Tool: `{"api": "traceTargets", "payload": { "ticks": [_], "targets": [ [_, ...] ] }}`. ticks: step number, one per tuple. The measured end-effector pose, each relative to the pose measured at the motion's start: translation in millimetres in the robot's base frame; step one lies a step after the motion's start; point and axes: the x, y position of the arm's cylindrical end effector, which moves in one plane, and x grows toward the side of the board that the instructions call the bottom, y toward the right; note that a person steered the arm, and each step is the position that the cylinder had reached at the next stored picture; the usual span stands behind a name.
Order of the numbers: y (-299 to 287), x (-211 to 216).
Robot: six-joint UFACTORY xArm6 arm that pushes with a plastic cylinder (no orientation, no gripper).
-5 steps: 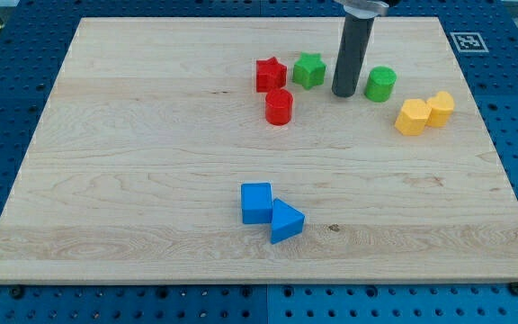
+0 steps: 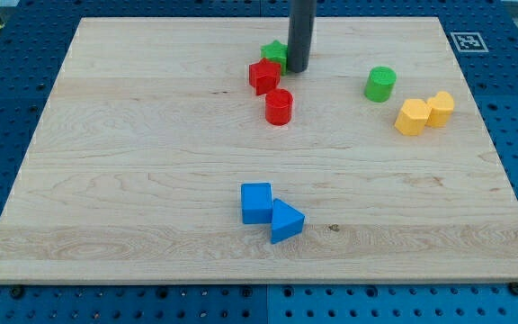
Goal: Slide the green star towards the top left
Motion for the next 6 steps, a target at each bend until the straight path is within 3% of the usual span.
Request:
{"api": "traceTargets", "payload": {
  "ticks": [4,6],
  "targets": [
    [-147,-33],
    [-160,-34]
  ]
}}
